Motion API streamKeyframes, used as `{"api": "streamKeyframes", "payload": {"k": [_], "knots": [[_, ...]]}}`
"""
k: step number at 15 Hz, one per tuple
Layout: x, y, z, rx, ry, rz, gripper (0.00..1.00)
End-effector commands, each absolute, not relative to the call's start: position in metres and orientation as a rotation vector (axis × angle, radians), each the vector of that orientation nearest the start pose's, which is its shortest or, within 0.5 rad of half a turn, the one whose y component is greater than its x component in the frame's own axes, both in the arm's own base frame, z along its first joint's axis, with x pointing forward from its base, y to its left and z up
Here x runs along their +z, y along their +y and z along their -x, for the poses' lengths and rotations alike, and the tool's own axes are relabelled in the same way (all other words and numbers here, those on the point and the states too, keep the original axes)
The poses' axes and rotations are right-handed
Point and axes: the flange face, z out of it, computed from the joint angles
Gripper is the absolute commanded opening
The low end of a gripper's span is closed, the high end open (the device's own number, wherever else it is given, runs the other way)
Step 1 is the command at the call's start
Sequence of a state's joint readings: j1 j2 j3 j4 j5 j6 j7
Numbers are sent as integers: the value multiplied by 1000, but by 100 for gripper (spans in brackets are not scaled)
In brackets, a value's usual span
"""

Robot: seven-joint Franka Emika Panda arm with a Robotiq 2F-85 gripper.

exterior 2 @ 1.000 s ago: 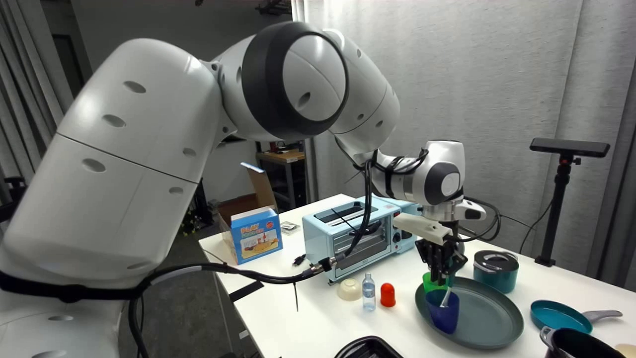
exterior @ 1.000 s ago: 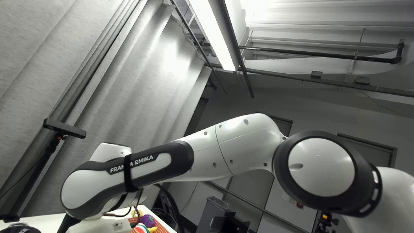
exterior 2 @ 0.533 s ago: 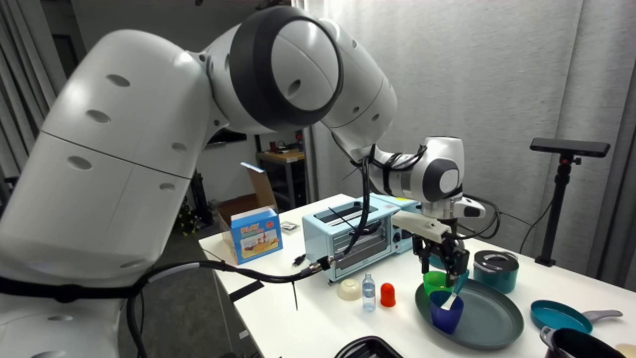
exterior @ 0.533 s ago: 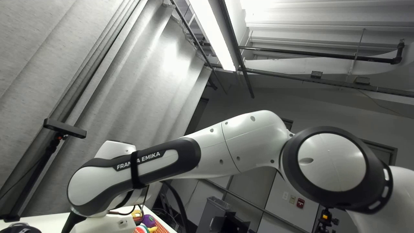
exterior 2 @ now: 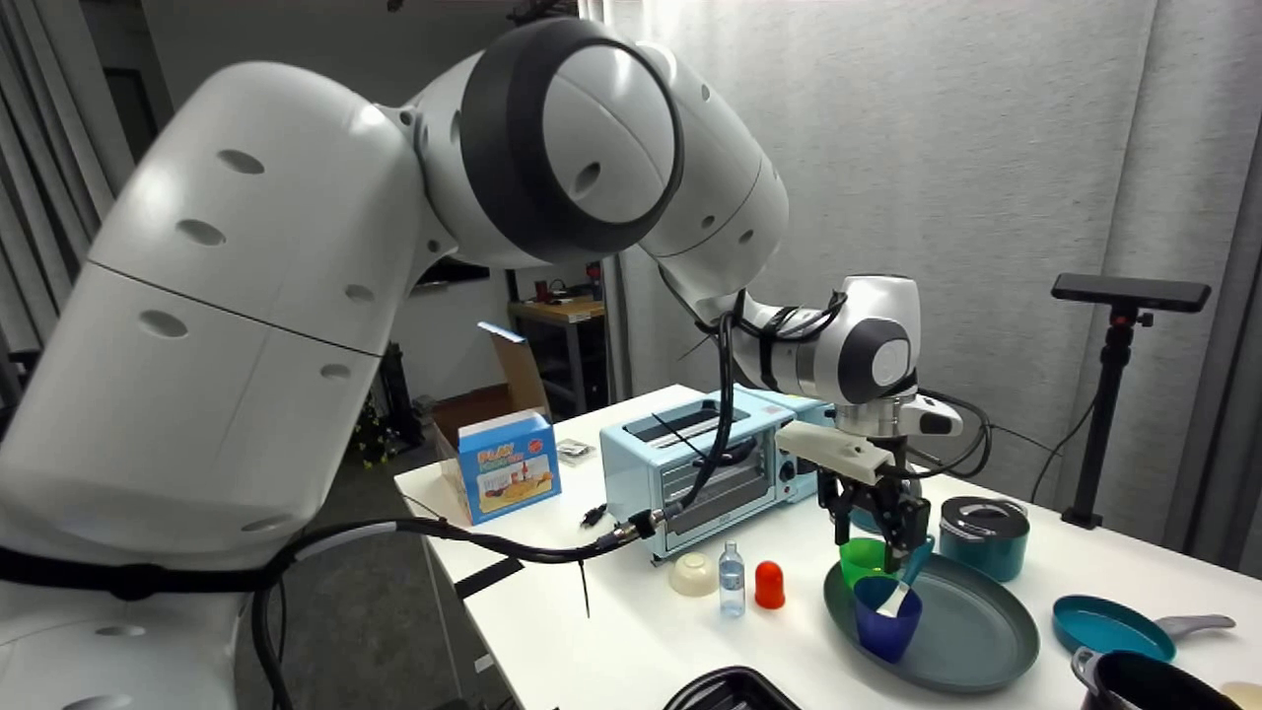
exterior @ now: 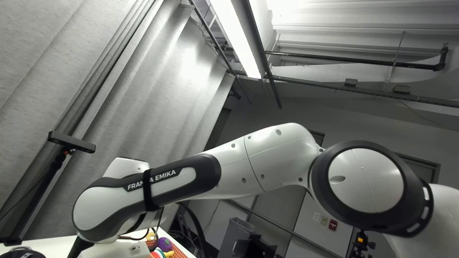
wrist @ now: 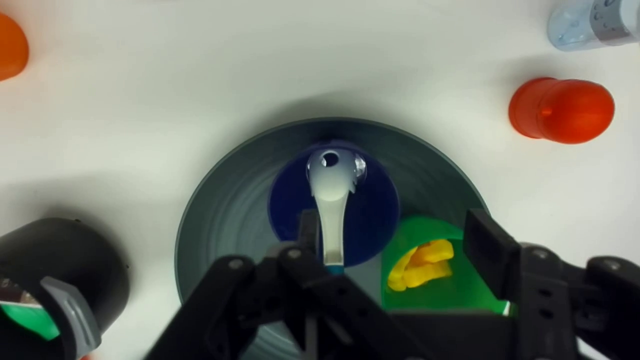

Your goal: Put the light green cup on the grey plate, put the dark blue cup on the grey plate

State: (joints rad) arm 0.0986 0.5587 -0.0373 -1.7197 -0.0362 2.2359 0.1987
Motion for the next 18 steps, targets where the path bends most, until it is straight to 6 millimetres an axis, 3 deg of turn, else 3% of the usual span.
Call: {"api": "streamKeyframes", "payload": {"k": [1, 8, 18], "knots": [[262, 43, -665, 33, 173, 3210, 99], [270, 45, -665, -5, 195, 3198, 100], [292, 16, -656, -145, 480, 3176, 100]]}}
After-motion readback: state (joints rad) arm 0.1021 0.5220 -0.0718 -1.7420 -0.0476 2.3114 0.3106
